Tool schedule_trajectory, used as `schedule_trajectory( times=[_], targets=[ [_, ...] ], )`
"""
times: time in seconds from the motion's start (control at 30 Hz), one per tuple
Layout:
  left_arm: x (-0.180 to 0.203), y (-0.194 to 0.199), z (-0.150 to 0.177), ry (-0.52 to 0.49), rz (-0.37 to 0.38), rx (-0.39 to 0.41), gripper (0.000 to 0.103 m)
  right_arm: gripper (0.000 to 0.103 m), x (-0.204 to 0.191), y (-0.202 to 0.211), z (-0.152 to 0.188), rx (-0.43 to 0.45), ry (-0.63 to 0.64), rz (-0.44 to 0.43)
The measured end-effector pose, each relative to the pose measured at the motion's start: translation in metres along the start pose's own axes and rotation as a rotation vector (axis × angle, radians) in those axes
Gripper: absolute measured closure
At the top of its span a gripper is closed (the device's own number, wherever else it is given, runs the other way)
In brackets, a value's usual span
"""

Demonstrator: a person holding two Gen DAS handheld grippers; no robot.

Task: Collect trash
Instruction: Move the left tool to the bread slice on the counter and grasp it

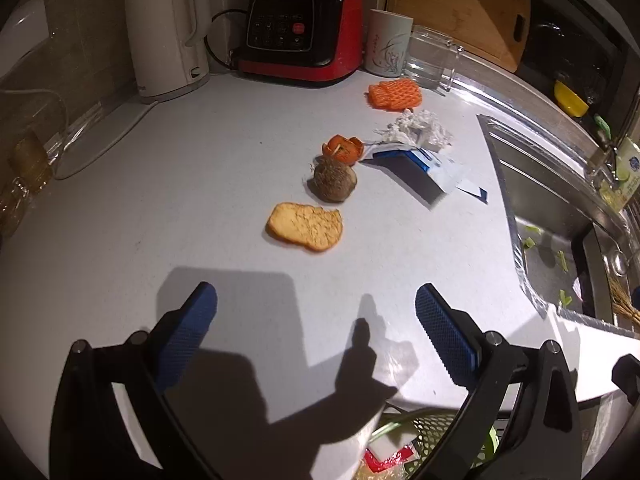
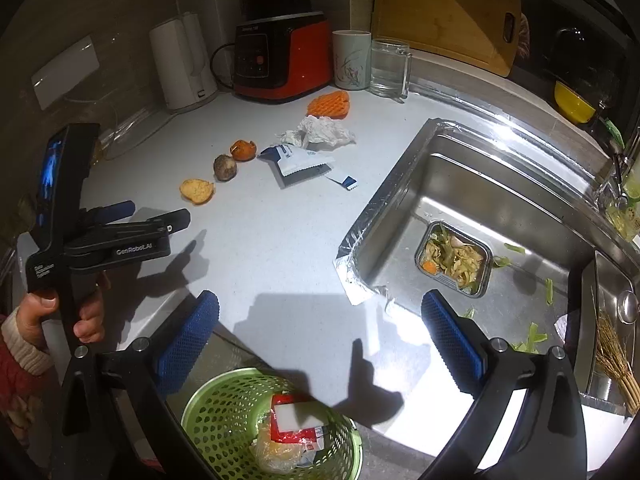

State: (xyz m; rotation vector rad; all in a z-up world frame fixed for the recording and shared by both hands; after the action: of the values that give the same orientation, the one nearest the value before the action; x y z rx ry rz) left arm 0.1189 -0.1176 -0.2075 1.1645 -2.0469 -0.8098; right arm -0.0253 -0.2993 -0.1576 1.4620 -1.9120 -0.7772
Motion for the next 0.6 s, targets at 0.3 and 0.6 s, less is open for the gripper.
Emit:
schedule_trajectory(
  times=[0.3,0.6],
  targets=[
    [-0.023,-0.043,-0.028,0.025,-0.014,-0.026,0.008,0.003,-0.006,-0.037,-0.031,-0.022,-0.014,-0.011],
    [-0.025,-0.061,-0.031,0.029,-0.044,-0.049,0.021,0.003,-0.008,-0.059,-0.051,-0.032,-0.026,-0.015]
  ],
)
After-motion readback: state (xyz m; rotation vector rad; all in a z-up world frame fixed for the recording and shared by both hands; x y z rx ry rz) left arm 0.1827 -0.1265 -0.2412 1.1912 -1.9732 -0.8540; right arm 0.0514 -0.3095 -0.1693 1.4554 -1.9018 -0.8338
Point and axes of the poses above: each gripper's, at about its wrist camera, not at the fingertips, and y roughly against the way its jaws point, x to its right, z to its underside, the point moved 5 cm from there along -y, roughly the way its jaws point, and after that the axes turned 12 degrees about z, right-handed, at the moved point
